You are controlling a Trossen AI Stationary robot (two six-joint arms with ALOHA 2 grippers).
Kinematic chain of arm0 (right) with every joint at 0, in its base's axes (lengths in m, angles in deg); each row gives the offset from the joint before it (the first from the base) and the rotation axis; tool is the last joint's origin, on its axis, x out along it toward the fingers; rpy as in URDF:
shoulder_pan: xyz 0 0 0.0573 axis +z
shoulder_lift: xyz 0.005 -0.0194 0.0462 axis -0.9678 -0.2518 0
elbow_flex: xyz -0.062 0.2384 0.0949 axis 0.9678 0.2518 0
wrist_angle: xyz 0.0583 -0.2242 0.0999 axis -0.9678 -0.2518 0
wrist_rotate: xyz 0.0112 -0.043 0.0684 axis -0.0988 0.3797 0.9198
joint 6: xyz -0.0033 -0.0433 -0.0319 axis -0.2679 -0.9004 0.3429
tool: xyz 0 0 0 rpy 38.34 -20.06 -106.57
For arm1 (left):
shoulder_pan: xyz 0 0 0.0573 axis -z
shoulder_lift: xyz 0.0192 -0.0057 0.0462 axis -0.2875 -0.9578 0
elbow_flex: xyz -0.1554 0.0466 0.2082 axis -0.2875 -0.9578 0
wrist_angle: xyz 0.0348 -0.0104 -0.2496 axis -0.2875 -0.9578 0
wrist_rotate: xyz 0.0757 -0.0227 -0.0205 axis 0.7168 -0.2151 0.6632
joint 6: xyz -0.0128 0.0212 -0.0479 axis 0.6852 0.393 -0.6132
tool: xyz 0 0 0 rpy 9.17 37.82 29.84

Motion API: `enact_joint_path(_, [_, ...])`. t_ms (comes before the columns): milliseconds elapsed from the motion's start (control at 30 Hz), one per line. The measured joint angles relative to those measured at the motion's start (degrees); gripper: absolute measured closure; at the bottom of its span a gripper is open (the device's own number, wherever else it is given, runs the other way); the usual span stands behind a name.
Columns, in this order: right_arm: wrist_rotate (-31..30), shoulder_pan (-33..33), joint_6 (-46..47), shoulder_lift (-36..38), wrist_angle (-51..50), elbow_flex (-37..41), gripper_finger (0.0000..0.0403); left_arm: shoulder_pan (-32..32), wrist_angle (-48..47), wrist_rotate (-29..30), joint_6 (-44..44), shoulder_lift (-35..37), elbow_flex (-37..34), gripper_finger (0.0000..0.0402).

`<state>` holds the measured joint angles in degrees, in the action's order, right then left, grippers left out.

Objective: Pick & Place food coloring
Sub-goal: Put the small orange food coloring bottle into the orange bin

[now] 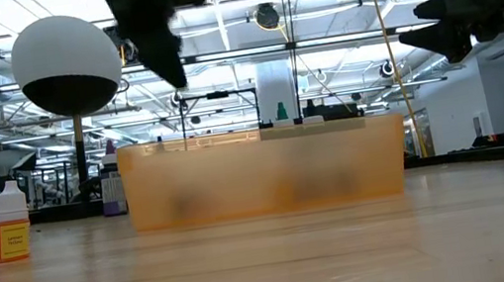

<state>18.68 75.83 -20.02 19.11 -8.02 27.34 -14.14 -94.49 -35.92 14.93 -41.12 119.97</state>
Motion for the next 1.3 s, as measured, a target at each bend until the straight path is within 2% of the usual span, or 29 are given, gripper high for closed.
enact_joint_path(200, [0.0,0.0,0.0,-0.2,-0.1,0.0,0.0110,6.8,-3.4,-0.7,-2.5,7.3,-2.9,0.0213])
enact_joint_path(400, [0.0,0.0,0.0,-0.2,-0.1,0.0,0.0110,16.5,-3.5,-3.2,-3.4,8.0,-8.6,0.0215])
enact_joint_path(533, [0.0,0.0,0.0,-0.2,-0.1,0.0,0.0110,22.0,1.5,-2.1,-2.4,8.0,-15.2,0.0215])
enact_joint_path(667, [0.0,0.0,0.0,-0.2,-0.1,0.0,0.0110,25.6,10.2,0.3,-2.2,8.0,-21.6,0.0215])
enact_joint_path(867, [0.0,0.0,0.0,-0.2,-0.1,0.0,0.0110,27.2,22.6,1.3,-3.3,8.0,-28.7,0.0215])
enact_joint_path(1300, [0.0,0.0,0.0,-0.2,-0.1,0.0,0.0110,27.0,31.8,3.6,-5.1,8.0,-35.4,0.0215])
